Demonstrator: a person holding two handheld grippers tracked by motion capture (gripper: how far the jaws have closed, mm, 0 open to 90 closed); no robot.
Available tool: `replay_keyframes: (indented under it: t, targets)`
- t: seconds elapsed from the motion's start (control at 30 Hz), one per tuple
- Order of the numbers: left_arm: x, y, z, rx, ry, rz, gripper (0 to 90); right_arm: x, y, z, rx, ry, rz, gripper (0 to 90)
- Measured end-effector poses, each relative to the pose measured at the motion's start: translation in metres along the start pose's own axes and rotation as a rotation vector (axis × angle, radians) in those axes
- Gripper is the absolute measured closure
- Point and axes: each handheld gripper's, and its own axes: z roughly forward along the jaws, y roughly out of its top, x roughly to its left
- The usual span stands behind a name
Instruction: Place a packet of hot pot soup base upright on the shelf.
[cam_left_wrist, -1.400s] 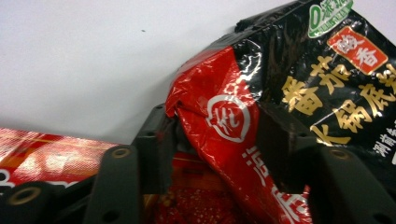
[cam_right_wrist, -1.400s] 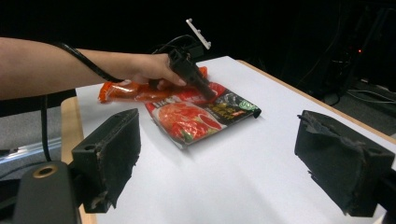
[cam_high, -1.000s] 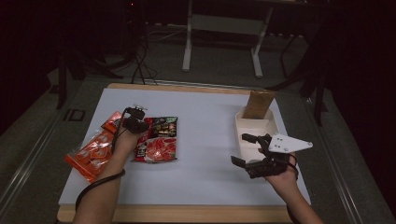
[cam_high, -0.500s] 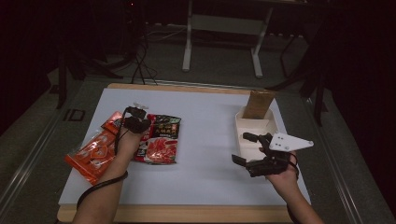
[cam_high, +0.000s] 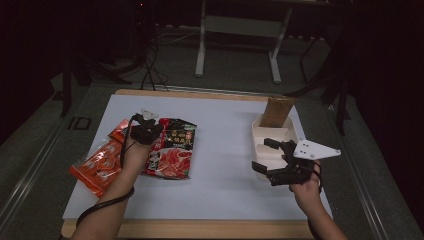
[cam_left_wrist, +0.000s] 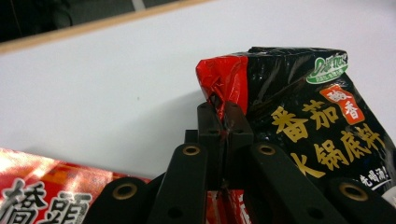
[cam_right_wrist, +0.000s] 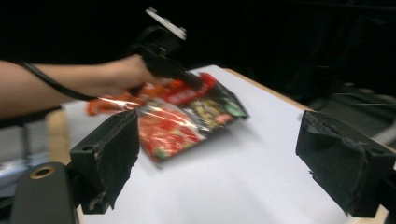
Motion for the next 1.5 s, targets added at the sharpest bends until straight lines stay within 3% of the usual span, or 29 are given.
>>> replay_keyframes:
  t: [0.17, 0.33, 0.57, 0.9, 1.03, 1.1, 1.27, 1.3, 1.37, 1.4, 1.5]
  targets:
    - [-0.006, 0.003, -0.013, -0.069, -0.032, 0.016, 89.6, 0.000, 0.001, 0.000, -0.009, -0.006, -0.014, 13.9]
    - [-0.016, 0.005, -0.027, -0.131, -0.059, 0.041, 89.7, 0.000, 0.002, -0.001, 0.008, -0.013, 0.006, 13.5]
    - [-0.040, 0.010, -0.048, -0.222, -0.093, 0.127, 89.7, -0.001, 0.002, -0.001, 0.024, -0.020, 0.038, 12.5]
    - [-0.065, 0.016, -0.074, -0.321, -0.169, 0.197, 89.7, -0.001, 0.002, 0.000, 0.037, -0.047, 0.034, 12.7]
    - [-0.067, 0.016, -0.081, -0.366, -0.208, 0.185, 89.7, -0.001, 0.003, 0.002, 0.048, -0.038, 0.049, 13.9]
    - [-0.069, 0.017, -0.083, -0.372, -0.222, 0.186, 89.7, -0.001, 0.003, 0.003, 0.057, -0.008, 0.073, 13.9]
    - [-0.074, 0.019, -0.089, -0.411, -0.274, 0.158, 89.7, 0.002, 0.005, 0.006, 0.062, -0.058, 0.080, 11.7]
    - [-0.075, 0.019, -0.090, -0.424, -0.282, 0.154, 89.6, 0.002, 0.006, 0.007, 0.060, -0.027, 0.082, 10.7]
    - [-0.076, 0.020, -0.092, -0.435, -0.295, 0.154, 89.6, 0.004, 0.007, 0.010, 0.065, -0.061, 0.077, 10.7]
    - [-0.079, 0.021, -0.095, -0.454, -0.309, 0.153, 89.6, 0.004, 0.007, 0.011, 0.070, -0.030, 0.086, 10.7]
    - [-0.082, 0.022, -0.097, -0.473, -0.327, 0.154, 89.6, 0.005, 0.008, 0.014, 0.061, -0.053, 0.084, 11.7]
